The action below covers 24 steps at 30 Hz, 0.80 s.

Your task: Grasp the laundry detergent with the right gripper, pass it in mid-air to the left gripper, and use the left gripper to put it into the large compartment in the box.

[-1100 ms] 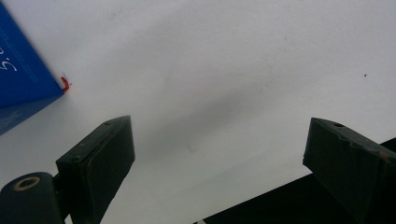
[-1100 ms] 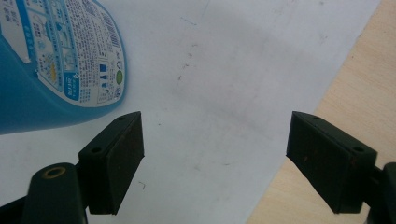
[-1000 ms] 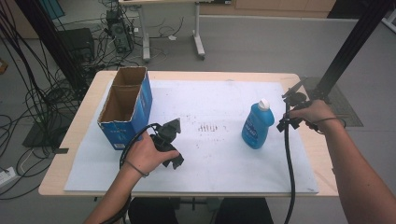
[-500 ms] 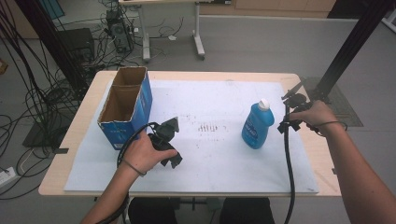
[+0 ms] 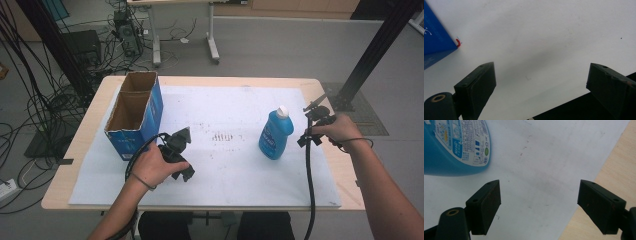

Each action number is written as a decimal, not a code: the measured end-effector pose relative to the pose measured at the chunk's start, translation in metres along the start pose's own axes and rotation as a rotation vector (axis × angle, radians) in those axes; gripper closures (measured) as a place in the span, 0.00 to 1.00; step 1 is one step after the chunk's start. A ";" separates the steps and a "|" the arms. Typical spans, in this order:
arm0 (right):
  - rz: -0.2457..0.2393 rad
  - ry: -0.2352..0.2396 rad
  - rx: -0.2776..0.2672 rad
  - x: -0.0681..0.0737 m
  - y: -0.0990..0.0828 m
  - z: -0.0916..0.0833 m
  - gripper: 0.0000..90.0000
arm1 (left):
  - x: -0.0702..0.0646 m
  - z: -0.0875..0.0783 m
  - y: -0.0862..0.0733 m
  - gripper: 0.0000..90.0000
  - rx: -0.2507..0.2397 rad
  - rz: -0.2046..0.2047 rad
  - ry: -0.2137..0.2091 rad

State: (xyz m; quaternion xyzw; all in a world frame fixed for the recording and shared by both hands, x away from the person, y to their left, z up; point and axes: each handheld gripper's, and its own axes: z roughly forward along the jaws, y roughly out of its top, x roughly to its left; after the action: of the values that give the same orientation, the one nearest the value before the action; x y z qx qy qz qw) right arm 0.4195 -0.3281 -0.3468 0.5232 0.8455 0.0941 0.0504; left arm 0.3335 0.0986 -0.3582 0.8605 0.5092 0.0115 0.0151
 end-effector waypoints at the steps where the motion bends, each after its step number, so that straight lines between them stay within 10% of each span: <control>1: 0.008 0.016 -0.011 -0.001 -0.002 0.001 0.20 | 0.000 0.000 0.000 0.10 -0.005 -0.002 0.002; 24: 0.024 0.006 -0.018 -0.006 -0.024 0.003 0.20 | -0.004 0.001 0.005 0.10 -0.011 0.007 -0.005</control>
State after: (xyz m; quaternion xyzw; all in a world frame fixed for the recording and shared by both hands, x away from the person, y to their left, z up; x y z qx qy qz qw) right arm 0.4014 -0.3434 -0.3553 0.5327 0.8384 0.1037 0.0513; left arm 0.3361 0.0926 -0.3587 0.8621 0.5062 0.0123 0.0210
